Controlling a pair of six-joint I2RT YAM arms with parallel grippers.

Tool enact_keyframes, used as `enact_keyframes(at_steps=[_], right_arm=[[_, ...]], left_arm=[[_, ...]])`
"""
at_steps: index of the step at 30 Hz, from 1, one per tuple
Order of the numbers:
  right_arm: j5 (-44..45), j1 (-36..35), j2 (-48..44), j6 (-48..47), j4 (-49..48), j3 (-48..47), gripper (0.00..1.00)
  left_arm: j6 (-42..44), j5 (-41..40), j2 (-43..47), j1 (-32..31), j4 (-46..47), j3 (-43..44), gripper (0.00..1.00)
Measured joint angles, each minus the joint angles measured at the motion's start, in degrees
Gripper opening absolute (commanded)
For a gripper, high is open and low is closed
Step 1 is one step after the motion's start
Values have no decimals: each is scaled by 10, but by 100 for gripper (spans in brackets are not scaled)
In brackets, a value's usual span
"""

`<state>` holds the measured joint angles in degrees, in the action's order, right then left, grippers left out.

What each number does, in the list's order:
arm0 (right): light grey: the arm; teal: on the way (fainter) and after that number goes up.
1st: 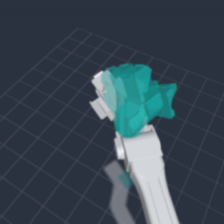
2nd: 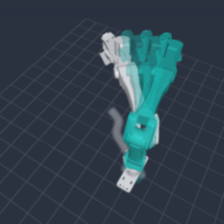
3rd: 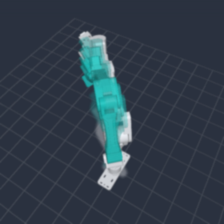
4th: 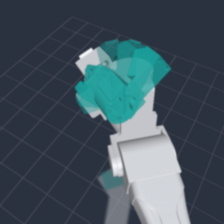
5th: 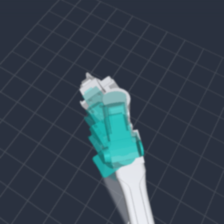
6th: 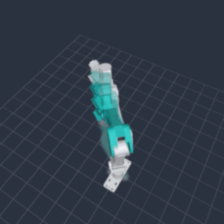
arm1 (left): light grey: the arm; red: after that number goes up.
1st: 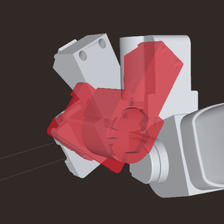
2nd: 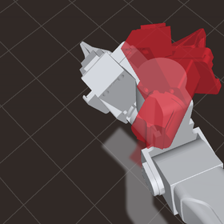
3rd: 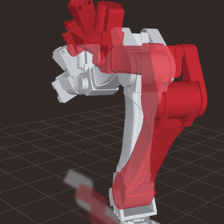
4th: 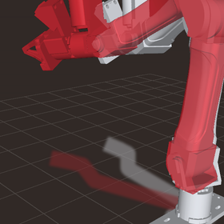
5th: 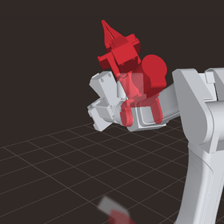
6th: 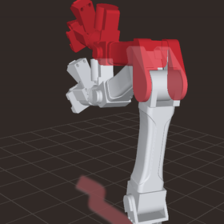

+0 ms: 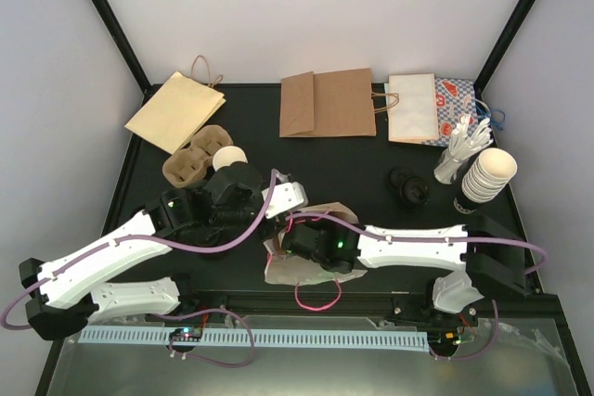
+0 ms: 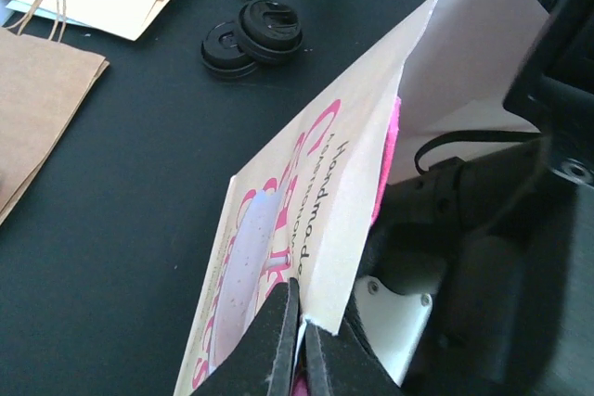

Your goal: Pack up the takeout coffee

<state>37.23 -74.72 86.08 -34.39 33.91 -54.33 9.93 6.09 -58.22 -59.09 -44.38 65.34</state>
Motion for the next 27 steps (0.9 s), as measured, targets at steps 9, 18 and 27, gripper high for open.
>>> enact_keyframes(at_steps=[9,18,27], right_arm=[[1,-24,-11,33,11,9,1],[21,-4,-33,16,-6,11,1],[38,0,-35,25,-13,14,1]], left_arm=[[7,-21,-24,-2,21,8,2],[45,-86,-81,-3,39,59,2],[72,-139,-80,-5,119,24,2]])
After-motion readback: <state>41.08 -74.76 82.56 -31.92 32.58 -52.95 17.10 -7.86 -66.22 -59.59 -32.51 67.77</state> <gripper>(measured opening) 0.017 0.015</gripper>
